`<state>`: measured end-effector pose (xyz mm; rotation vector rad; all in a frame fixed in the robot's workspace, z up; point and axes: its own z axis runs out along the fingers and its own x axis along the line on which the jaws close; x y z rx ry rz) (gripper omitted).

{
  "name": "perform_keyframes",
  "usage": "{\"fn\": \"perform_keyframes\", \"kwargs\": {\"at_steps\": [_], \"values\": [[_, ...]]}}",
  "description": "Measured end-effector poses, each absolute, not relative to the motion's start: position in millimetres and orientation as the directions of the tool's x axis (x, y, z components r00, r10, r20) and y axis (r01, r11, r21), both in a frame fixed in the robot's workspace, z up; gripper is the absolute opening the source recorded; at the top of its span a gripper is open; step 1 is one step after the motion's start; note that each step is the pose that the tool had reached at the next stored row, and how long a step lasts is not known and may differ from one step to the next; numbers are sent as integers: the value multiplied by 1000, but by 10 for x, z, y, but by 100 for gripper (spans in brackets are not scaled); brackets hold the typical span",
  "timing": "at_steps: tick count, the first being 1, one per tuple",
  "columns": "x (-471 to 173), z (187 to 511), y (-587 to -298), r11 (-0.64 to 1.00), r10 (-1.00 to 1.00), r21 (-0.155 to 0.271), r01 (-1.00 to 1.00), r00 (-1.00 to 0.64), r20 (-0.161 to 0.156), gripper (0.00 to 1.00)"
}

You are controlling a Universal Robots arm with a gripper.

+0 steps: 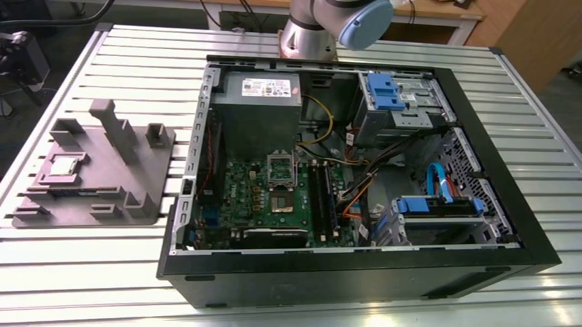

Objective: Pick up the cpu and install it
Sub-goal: 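Pick up the cpu and move it towards the insertion slot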

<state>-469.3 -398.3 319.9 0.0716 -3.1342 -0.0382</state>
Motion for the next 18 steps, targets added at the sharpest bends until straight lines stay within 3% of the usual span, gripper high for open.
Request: {"fn": "perform_keyframes", "kwargs": {"at_steps": [18], "values": [[-4693, 3135, -3983, 999, -46, 25, -46, -999, 5, 71]]}}
